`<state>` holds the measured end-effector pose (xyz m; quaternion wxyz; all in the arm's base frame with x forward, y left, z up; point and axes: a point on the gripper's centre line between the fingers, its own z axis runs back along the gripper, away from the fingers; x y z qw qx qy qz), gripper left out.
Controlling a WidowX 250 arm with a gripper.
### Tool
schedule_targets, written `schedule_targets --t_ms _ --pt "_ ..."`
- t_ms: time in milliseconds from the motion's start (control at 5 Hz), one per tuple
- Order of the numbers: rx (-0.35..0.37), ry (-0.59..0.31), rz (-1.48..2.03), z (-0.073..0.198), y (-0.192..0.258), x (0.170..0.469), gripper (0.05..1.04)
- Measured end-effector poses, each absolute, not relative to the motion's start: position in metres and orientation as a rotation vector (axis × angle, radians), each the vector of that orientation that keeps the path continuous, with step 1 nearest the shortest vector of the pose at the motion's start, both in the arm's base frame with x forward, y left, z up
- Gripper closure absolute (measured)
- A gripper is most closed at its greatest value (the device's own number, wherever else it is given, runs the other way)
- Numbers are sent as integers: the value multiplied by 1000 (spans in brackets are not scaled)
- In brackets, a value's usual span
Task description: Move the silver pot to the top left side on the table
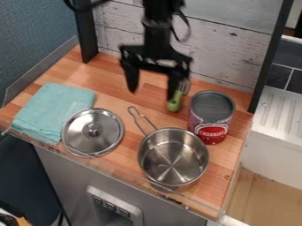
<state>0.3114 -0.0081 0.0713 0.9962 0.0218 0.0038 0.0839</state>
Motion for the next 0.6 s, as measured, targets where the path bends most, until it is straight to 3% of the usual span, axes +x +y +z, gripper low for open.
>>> schedule_targets --t_ms 200,600 --pt "40 -12 69 76 -41 286 83" --pt "56 -11 -91 53 -93 237 83"
